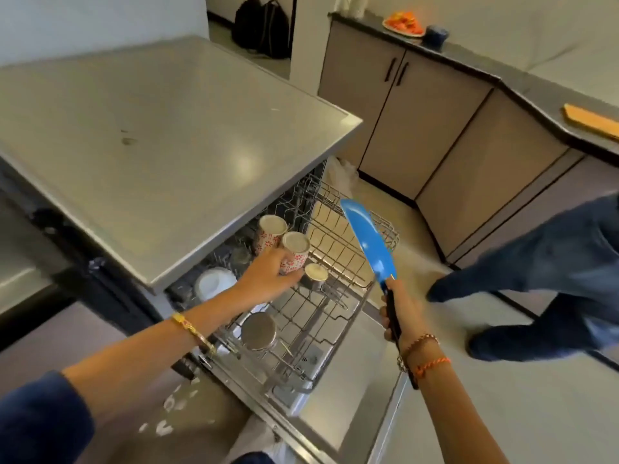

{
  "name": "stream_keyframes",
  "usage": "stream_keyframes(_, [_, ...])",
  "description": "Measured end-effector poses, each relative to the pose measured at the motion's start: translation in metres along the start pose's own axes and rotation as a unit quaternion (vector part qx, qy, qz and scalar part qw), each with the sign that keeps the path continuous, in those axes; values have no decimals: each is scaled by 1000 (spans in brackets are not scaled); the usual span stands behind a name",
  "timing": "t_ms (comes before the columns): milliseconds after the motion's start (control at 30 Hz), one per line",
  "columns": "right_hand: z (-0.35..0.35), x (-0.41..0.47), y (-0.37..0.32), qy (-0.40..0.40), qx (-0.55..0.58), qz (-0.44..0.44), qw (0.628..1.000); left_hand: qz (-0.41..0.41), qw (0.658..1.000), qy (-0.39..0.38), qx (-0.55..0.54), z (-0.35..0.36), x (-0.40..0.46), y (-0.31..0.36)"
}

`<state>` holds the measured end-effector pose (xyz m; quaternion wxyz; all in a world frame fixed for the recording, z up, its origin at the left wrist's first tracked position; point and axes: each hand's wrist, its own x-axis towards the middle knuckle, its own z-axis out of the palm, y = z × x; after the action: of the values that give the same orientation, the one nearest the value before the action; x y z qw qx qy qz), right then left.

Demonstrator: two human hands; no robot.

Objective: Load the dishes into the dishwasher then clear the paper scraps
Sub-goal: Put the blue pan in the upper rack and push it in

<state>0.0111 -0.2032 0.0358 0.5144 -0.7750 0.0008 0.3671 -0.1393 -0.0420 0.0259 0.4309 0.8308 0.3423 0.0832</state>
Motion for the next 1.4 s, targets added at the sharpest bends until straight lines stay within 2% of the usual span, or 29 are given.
stream_keyframes(167, [9,72,-19,-44,-96,-13,994,-86,996,25,1,26,86,-39])
stream_keyframes(267, [26,121,-20,-76,-122,-43,989,-122,986,82,74,44,130,-58])
stream_keyframes(433, [61,195,-7,-103,-138,-81,982,-91,977,128,142,75,173,-105])
stream_keyframes(567, [84,245,-6,-116,-155,-93,977,-98,955,144,238,81,199,-140])
stream_keyframes(767, [106,299,-17,-142,-231,-155,950,-109,947,186,238,76,233,-149])
stream_keyframes(933, [142,336,-15,-116,-308,-224,918,-106,935,256,223,87,223,-162])
stream_keyframes(1000, [155,345,-12,-96,-308,-231,918,-113,931,261,229,87,216,-169])
stream_keyframes(1167, [169,353,3,-37,-373,-272,886,-115,937,255,210,87,208,-172])
stream_keyframes(1400, [172,346,21,-21,-454,-345,821,-112,933,262,222,89,208,-170])
